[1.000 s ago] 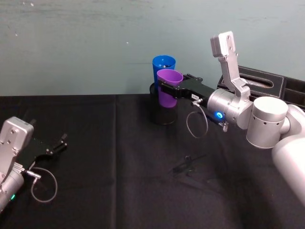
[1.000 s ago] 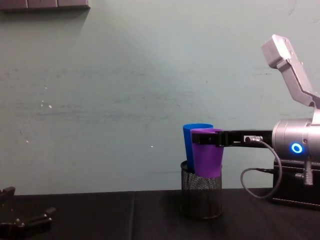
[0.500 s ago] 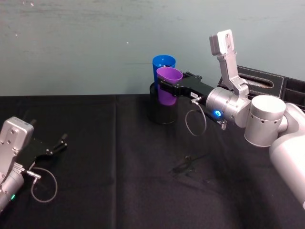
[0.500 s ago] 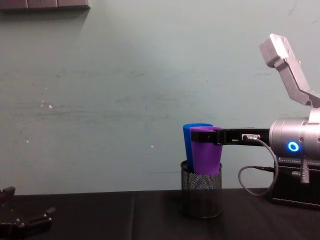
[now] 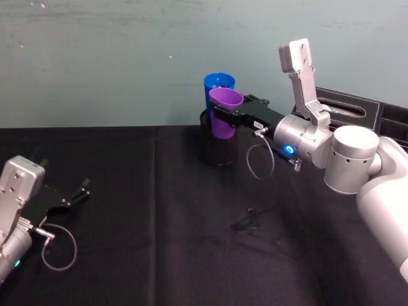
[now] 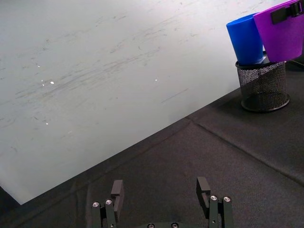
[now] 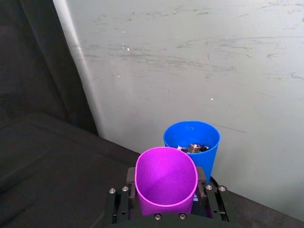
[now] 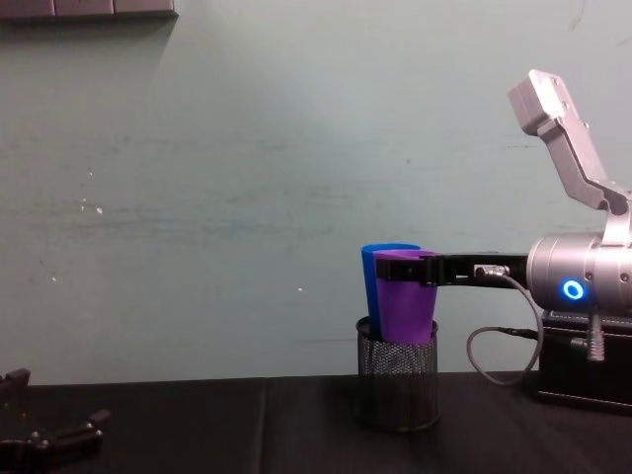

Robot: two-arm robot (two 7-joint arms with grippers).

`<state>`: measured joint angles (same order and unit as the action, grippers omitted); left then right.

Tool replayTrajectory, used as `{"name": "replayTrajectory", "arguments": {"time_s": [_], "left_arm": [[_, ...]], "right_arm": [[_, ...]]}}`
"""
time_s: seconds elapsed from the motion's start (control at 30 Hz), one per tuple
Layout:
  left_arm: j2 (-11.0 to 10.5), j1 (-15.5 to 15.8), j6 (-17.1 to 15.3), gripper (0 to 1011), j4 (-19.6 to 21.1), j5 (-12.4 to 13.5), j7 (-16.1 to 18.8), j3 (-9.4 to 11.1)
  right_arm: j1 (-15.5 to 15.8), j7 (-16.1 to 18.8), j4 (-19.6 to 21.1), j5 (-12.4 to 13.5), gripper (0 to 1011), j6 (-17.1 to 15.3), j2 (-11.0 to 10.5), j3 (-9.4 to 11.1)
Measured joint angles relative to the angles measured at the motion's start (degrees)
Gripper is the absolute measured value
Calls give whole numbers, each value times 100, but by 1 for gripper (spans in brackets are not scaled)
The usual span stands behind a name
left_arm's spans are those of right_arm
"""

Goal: Pick up one cup with a gripper and tap it against the other cup.

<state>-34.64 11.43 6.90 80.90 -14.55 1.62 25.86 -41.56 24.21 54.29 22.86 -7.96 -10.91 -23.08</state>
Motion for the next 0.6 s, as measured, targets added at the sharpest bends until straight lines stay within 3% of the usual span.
{"name": "replayTrajectory", "arguments": {"time_s": [0.6], "left_arm": [[0, 0, 0, 1000, 0, 0, 0, 0]], "right_arm": [[-137, 86, -275, -56, 708, 151, 108, 91]]}}
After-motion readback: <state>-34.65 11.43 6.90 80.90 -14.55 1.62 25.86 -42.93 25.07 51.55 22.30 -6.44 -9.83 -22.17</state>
